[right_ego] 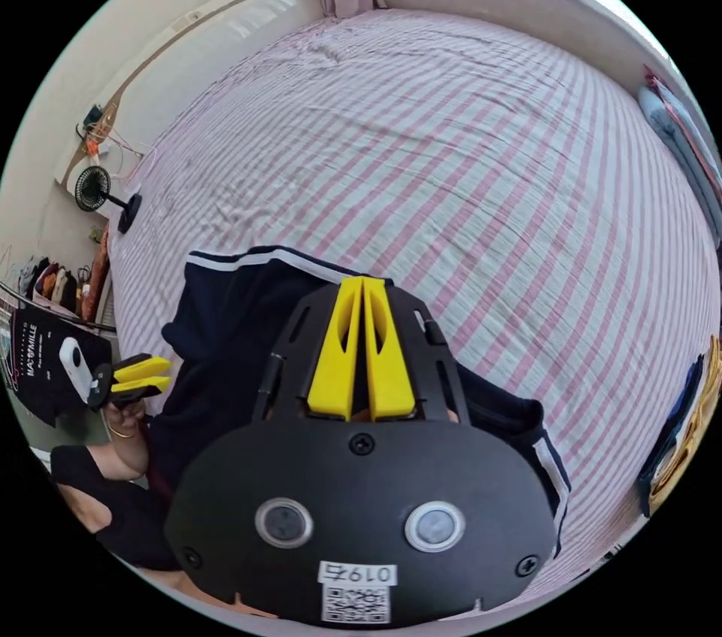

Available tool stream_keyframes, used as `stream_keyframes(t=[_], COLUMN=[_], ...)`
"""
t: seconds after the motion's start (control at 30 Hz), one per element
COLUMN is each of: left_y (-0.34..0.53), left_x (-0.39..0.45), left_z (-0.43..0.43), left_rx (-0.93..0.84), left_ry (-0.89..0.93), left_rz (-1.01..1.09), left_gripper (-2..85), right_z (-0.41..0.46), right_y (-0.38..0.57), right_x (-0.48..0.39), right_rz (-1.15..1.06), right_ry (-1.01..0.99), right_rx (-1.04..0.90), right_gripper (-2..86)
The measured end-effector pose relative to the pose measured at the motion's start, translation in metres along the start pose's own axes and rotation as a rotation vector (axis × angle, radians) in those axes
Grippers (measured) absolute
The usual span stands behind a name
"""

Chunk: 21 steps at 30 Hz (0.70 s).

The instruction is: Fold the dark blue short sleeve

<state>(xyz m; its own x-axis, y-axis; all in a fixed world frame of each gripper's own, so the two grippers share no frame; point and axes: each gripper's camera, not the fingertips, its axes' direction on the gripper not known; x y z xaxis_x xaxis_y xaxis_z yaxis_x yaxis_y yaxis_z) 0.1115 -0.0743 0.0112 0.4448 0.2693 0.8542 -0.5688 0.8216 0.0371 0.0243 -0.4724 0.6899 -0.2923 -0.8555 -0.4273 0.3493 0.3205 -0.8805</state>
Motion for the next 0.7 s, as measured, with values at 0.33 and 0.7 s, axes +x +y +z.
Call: stream_keyframes(t=[0.33, 0.7], left_y=[-0.005, -0.002], left_x=[0.02, 0.038], left_z=[-0.027, -0.04], left_rx=[0.005, 0.001], left_ry=[0.029, 0.031], left_rz=[-0.002, 0.011], left_gripper=[5.2, 4.8], right_z=[-0.02, 0.002], right_y=[0.056, 0.088], right_x=[0.062, 0.086], right_rz=[-0.107, -0.189], right_ry=[-0.126, -0.113], right_rx=[-0.143, -0.158], right_gripper=[5.5, 6.5])
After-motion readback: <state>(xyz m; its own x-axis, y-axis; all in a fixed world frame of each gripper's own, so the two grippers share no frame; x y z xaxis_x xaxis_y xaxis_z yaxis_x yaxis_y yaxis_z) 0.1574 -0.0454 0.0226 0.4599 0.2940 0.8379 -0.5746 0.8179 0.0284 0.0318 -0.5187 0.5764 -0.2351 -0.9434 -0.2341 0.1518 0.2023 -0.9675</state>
